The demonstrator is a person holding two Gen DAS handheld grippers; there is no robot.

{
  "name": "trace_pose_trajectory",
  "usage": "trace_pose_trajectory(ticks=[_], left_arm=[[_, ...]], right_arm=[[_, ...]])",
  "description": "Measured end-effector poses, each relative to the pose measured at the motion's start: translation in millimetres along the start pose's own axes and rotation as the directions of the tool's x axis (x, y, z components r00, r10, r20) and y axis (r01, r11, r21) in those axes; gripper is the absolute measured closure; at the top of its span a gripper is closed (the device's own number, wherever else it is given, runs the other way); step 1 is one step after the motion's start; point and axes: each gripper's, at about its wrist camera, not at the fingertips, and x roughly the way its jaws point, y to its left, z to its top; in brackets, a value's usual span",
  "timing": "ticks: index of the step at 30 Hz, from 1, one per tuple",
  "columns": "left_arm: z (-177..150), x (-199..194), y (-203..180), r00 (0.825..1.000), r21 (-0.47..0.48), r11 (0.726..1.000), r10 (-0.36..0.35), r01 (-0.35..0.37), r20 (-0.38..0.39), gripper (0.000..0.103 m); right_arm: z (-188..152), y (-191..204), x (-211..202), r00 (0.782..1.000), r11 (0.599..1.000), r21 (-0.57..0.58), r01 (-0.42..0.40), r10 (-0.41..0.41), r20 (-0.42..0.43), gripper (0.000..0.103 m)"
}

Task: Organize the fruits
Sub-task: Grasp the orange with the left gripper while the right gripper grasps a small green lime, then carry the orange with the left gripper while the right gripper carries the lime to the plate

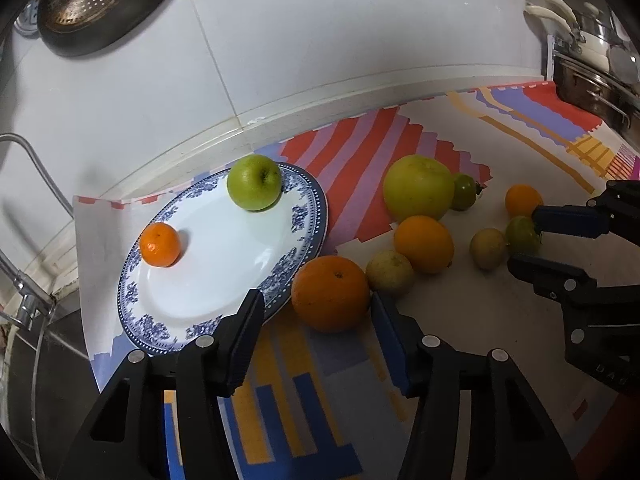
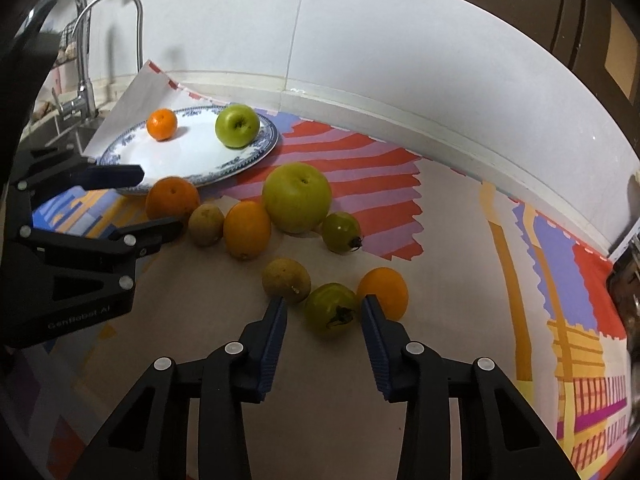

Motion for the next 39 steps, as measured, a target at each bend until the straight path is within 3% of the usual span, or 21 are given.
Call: trace_pose_trajectory(ticks=[7,15,28,39], left_arm=[[2,4,-2,0.999,0.007,0.999,-0.033,0.033,-0.008,0.061],[2,-1,-1,1.000,-0.018,0.999,-0.029,0.029,-0.007,0.062],[3,-39,9,0.999,-0.102,0.995,-0.017,0.022,0.050,0.062],[3,-75,25,0.995,-0.173,0.985,0.017,0.001,0.100,0.062]], right_arm=[[0,-1,6,1.000,1.000,-0.001,0.021,-0.021,-0.011,0.073],[-1,-8,5,1.000,0.999,0.034,0.000,0.000,-0.012,0.074],[6,-7,-20,0.997,0.999,0.022,-0.038,0.036,0.073,0.074],[21,0,-44,0.985,0.993,-0.001,-0.115,0.114,0.132,0.074]])
